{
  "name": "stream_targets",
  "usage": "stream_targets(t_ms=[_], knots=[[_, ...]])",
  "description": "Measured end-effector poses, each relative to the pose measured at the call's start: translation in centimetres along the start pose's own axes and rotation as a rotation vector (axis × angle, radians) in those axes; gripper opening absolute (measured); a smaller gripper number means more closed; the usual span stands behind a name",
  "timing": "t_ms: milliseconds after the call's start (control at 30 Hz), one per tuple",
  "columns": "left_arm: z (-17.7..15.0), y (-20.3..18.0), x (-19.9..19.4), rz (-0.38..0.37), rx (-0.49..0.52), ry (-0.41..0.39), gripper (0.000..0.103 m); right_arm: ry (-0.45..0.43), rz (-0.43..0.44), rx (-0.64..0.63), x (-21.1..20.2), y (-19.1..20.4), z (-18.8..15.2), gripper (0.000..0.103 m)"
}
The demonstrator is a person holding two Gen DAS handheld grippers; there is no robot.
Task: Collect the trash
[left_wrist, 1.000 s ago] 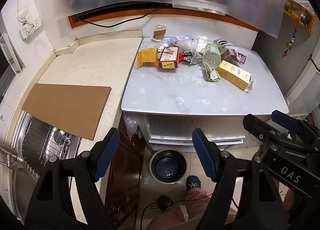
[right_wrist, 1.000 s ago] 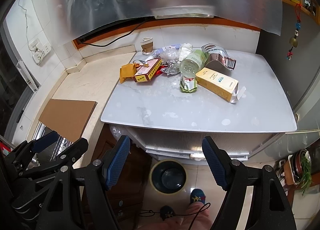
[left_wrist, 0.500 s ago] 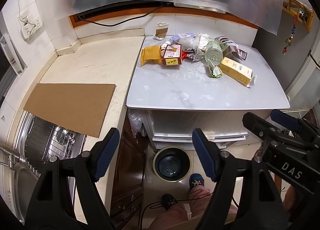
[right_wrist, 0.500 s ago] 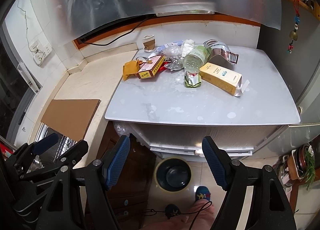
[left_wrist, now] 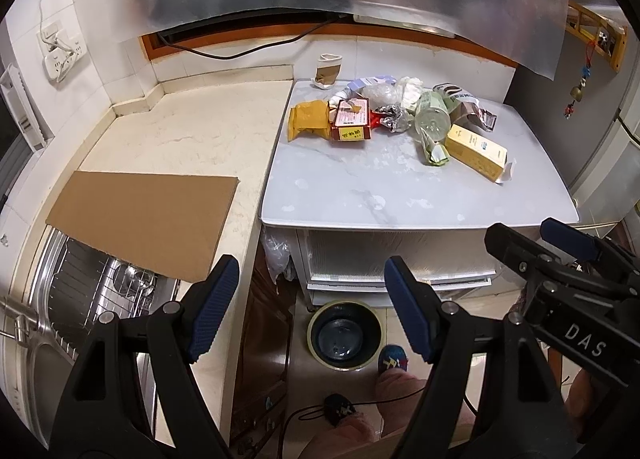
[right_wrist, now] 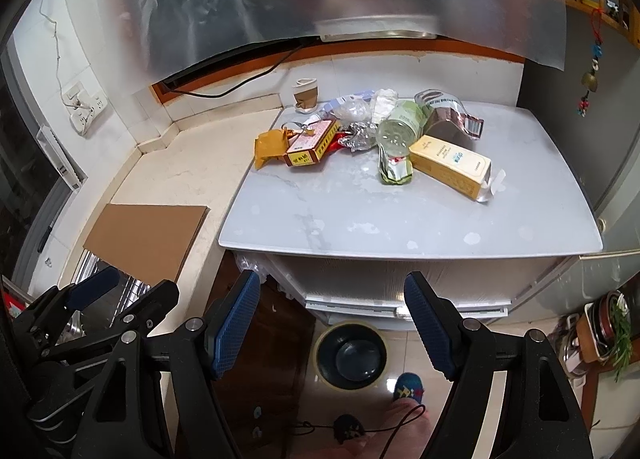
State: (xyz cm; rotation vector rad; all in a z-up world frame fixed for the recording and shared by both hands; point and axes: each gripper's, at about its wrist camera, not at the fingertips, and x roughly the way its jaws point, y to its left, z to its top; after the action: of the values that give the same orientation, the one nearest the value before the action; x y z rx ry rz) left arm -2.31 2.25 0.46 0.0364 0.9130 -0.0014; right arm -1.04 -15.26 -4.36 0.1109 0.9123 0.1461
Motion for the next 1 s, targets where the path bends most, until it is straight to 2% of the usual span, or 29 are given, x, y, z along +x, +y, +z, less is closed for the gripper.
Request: stream_targets(t_ms=[300, 433, 567, 800, 1000], knots=[[3.8, 1.9, 2.7, 0.040, -0.080, -0.008, 0.072, 0.002, 0.050, -0.043, 3.5, 1.1, 4.5, 0.076], [7.0, 2.5, 5.0, 0.067, -0.132, -0.001, 0.072, 0.000, 0.079, -0.049, 6.0, 0.6, 8.1, 0.076], [10.8, 2.8, 7.7, 0.084, -0.178, 0.018, 0.072, 0.020, 0.129, -0.046, 9.4, -1.1, 13.3, 0.076], [16.8, 2.7, 14.4, 0.027, -0.247, 0.101, 0.072, 0.086, 0.198, -0.123, 16.1, -3.7, 21.4, 0.076], [19.2, 2.6, 20.9, -0.047, -0.295, 0.199, 0.072, 0.162, 0.220, -0.176, 23.4, -5.3, 27.0, 0.076]])
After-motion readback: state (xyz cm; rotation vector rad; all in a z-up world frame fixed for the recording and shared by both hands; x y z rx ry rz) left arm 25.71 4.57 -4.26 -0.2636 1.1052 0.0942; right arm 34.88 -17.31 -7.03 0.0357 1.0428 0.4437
